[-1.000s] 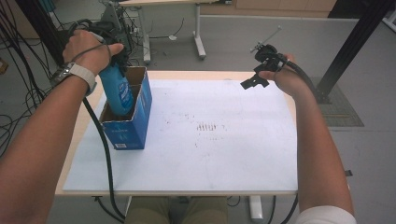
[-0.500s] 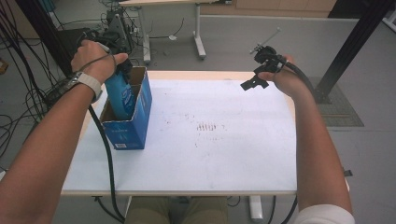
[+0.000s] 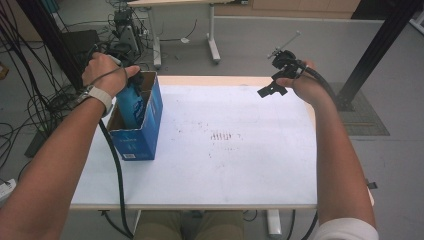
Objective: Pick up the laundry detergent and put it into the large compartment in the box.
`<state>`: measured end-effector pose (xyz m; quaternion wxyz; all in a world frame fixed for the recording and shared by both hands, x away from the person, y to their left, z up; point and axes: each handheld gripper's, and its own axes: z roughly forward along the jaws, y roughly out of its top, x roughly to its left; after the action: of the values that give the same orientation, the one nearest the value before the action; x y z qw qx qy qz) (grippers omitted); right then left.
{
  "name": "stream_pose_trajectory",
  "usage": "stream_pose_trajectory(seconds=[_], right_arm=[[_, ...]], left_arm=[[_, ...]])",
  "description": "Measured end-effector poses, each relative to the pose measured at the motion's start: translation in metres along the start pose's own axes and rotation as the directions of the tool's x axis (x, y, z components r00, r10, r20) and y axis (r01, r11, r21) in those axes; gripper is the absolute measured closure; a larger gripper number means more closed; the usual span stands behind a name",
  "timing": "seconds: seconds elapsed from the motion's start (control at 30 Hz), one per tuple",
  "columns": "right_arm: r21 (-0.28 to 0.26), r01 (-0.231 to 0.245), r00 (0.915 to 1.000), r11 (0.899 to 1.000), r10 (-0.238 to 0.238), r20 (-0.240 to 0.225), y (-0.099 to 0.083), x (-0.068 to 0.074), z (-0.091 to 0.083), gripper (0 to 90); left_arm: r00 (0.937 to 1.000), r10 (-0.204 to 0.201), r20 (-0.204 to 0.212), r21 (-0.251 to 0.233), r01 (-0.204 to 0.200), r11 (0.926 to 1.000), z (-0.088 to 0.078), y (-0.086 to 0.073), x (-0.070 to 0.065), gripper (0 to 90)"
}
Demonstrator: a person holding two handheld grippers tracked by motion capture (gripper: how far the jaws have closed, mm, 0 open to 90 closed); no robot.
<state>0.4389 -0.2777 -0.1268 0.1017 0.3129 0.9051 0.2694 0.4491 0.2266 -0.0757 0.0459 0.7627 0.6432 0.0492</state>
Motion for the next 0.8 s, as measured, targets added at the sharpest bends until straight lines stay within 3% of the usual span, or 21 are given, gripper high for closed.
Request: stream_pose_trajectory(seconds=[0.8], right_arm=[[0.000,-0.010,0.9999,1.000,0.010,0.001,-0.003,0.000,0.000,11.2]], left_arm=[[0.9999,0.009,-0.006,0.004,-0.009,1.0000,0.028,0.000,0.000,37.4]])
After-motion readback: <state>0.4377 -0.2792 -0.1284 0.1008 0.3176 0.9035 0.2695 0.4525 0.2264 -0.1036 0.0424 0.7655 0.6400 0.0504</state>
